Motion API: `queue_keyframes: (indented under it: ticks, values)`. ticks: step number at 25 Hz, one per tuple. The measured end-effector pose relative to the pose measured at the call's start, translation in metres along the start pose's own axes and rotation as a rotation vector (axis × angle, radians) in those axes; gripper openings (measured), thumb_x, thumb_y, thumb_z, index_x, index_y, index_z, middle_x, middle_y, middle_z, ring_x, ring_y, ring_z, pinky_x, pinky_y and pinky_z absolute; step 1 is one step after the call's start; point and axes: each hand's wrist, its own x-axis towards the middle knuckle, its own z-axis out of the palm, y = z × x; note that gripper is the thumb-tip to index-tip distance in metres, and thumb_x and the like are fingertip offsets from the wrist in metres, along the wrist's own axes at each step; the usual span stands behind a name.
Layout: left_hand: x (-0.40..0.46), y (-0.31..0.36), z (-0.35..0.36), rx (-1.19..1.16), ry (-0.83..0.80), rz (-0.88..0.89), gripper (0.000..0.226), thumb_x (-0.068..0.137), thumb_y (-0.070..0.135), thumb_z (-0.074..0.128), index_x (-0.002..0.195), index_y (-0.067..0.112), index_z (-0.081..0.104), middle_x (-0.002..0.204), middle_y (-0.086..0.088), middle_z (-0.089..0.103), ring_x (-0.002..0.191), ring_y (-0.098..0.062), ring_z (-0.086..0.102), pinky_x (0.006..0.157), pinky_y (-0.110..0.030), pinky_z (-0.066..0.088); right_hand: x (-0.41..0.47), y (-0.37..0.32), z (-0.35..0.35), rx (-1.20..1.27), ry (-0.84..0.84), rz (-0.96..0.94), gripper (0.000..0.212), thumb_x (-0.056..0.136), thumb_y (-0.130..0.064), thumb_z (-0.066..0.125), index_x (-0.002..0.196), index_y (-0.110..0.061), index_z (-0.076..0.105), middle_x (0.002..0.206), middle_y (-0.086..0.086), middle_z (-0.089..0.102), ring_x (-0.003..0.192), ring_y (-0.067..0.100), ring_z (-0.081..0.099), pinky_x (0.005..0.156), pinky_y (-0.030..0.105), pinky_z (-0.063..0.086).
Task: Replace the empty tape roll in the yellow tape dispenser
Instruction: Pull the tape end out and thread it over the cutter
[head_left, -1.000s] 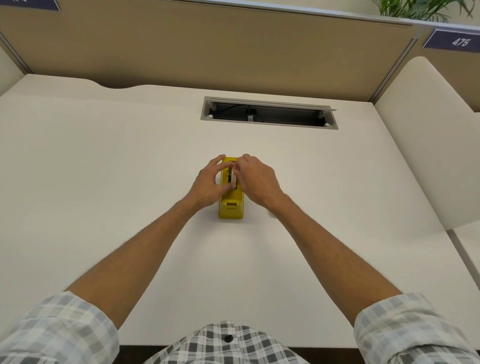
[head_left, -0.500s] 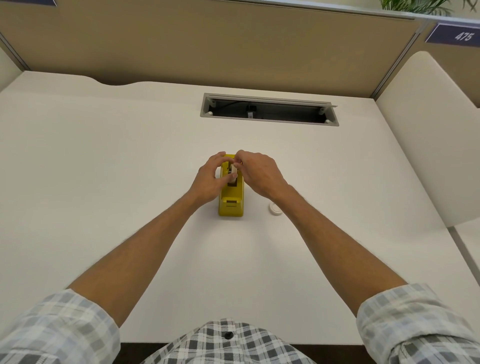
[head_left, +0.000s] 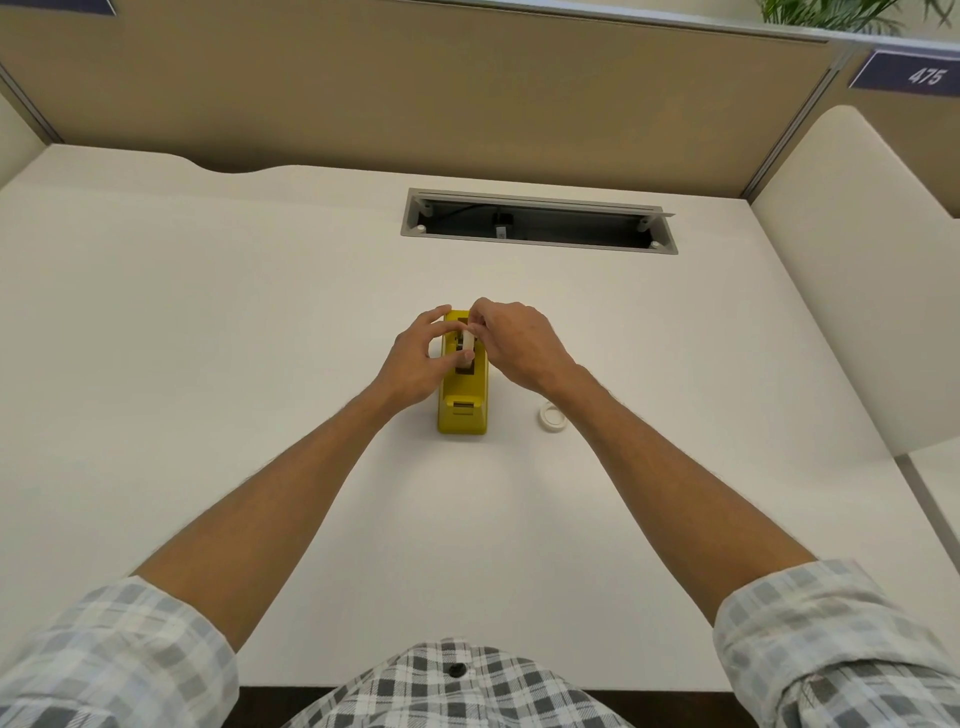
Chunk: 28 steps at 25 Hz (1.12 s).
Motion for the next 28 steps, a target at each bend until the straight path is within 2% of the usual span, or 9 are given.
queue_keyframes:
  ticks: [6, 12, 19, 28]
  values:
    - [-0.001, 0.002, -0.001, -0.001, 0.001, -0.004, 0.042, 0.084, 0.035, 0.071, 0.125, 0.029, 0.06, 0.155, 0.004, 0.035, 0.141, -0.024, 0.033, 0.109, -0.052, 0.038, 0.004, 0.001, -0.004, 0.026, -0.016, 0.041, 0.022, 0.103, -0.027, 0.046, 0.118, -0.013, 0.055, 0.1, 0.008, 0.07, 0.075, 0.019, 0.058, 0.064, 0.026, 0.042]
    - [-0.002, 0.003, -0.002, 0.0, 0.001, -0.006, 0.044, 0.083, 0.035, 0.072, 0.125, 0.03, 0.06, 0.155, 0.004, 0.035, 0.141, -0.024, 0.033, 0.11, -0.052, 0.038, 0.005, 0.003, -0.004, 0.109, -0.004, 0.061, 0.022, 0.102, -0.026, 0.046, 0.116, -0.013, 0.057, 0.102, 0.008, 0.07, 0.082, 0.021, 0.063, 0.068, 0.027, 0.049]
    - [-0.001, 0.0, 0.0, 0.005, 0.019, 0.003, 0.046, 0.084, 0.035, 0.071, 0.128, 0.028, 0.061, 0.155, 0.005, 0.035, 0.142, -0.023, 0.033, 0.111, -0.049, 0.037, 0.002, 0.011, 0.002, 0.308, 0.04, 0.131, 0.016, 0.1, -0.021, 0.05, 0.108, -0.012, 0.061, 0.098, 0.007, 0.073, 0.086, 0.023, 0.068, 0.08, 0.039, 0.057]
    - [-0.001, -0.002, 0.001, 0.065, 0.035, 0.018, 0.045, 0.084, 0.04, 0.07, 0.128, 0.032, 0.061, 0.155, 0.005, 0.036, 0.142, -0.023, 0.032, 0.109, -0.053, 0.039, 0.004, 0.009, 0.005, 0.486, 0.11, 0.218, 0.013, 0.094, -0.017, 0.061, 0.101, -0.009, 0.07, 0.095, 0.007, 0.073, 0.086, 0.02, 0.069, 0.086, 0.034, 0.058]
